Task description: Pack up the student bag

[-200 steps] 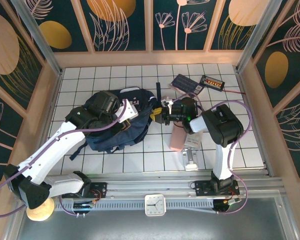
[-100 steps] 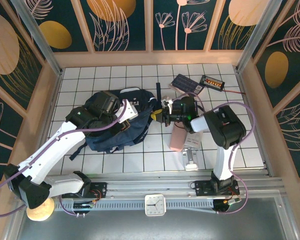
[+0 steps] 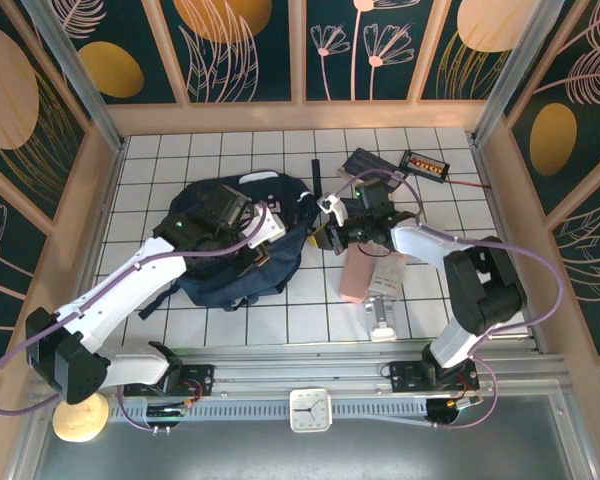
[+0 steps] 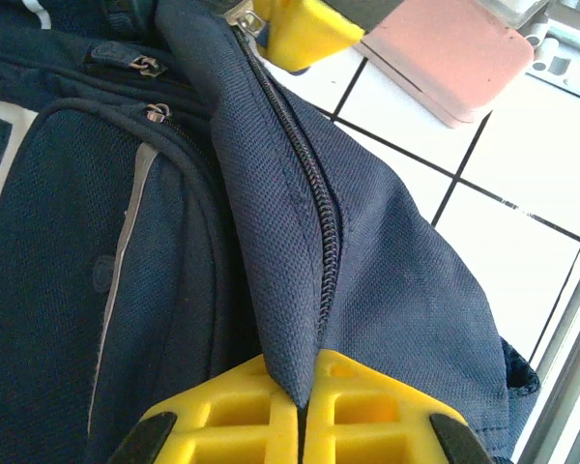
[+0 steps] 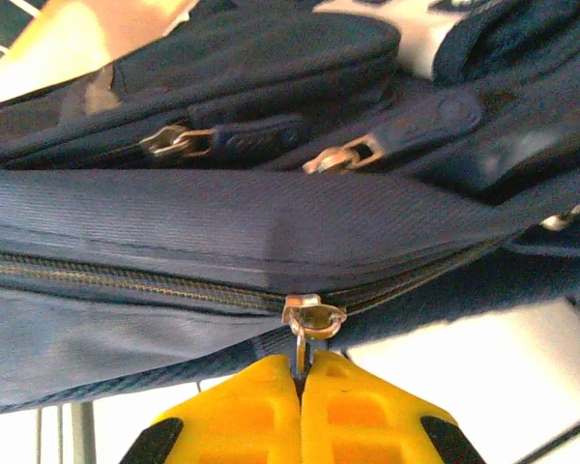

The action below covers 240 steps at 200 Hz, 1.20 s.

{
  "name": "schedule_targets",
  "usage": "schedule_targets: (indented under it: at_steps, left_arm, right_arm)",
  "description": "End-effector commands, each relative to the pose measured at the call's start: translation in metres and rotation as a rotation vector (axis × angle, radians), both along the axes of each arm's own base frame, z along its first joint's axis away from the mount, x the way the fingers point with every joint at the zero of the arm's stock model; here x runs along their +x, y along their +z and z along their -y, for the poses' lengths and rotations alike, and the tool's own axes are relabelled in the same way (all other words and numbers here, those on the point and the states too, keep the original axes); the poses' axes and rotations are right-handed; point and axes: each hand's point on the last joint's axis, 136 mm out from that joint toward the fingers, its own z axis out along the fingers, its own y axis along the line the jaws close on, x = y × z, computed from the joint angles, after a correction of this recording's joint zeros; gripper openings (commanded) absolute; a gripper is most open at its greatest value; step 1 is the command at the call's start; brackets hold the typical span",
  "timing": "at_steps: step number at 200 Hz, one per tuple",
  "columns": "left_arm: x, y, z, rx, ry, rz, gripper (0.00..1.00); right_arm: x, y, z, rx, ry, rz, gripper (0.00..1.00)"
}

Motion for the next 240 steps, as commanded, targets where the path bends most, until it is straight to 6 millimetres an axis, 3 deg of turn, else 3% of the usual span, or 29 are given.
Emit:
schedule_targets:
  at_steps: [1,25,53,74,91,96,103,109,129,143,148,189,215,240]
  left_arm:
    - [0.018,0.008,0.013,-0.049,0.038,0.073,0.00]
    - [0.021,0.009,0.024,-0.077,0.038,0.081,0.00]
    - [0.026,0.022,0.054,-0.215,0.048,0.087,0.00]
    - [0.025,0.021,0.075,-0.290,0.053,0.061,0.00]
    - [0.026,0.015,0.076,-0.304,0.074,0.044,0.00]
    - [0.025,0.012,0.074,-0.299,0.079,0.043,0.07]
    - [0.022,0.011,0.070,-0.291,0.084,0.044,0.32]
    - [0.020,0.011,0.066,-0.284,0.089,0.053,0.45]
    - [0.013,0.020,0.043,-0.263,0.134,0.105,0.73]
    - [0.007,0.028,0.026,-0.250,0.170,0.133,0.82]
    - [0.005,0.031,0.022,-0.248,0.177,0.139,0.83]
    - [-0.038,-0.026,0.001,-0.176,0.157,-0.039,0.81]
    - [-0.033,-0.028,0.010,-0.196,0.133,-0.009,0.82]
    - [-0.035,-0.047,0.026,-0.178,0.085,-0.060,0.76]
  right_arm:
    - [-0.029,0.006,0.012,-0.091,0.030,-0.068,0.00]
    - [-0.038,0.018,0.013,-0.093,0.016,-0.073,0.00]
    - [-0.043,0.029,-0.008,-0.066,-0.015,-0.101,0.00]
    - [-0.047,0.030,-0.021,-0.058,-0.042,-0.123,0.00]
    - [-0.046,0.025,-0.019,-0.076,-0.075,-0.145,0.00]
    - [-0.047,0.022,-0.017,-0.088,-0.079,-0.149,0.00]
    - [-0.046,0.019,-0.012,-0.108,-0.088,-0.147,0.00]
    - [-0.044,0.017,-0.007,-0.124,-0.099,-0.147,0.00]
    - [-0.037,0.012,0.010,-0.155,-0.128,-0.150,0.00]
    - [-0.024,0.013,0.025,-0.154,-0.170,-0.149,0.00]
    - [-0.021,0.013,0.028,-0.152,-0.182,-0.148,0.00]
    - [0.003,0.005,0.050,-0.161,-0.242,-0.158,0.00]
    - [0.012,0.006,0.050,-0.168,-0.237,-0.147,0.00]
    - [0.017,0.014,0.047,-0.156,-0.237,-0.141,0.00]
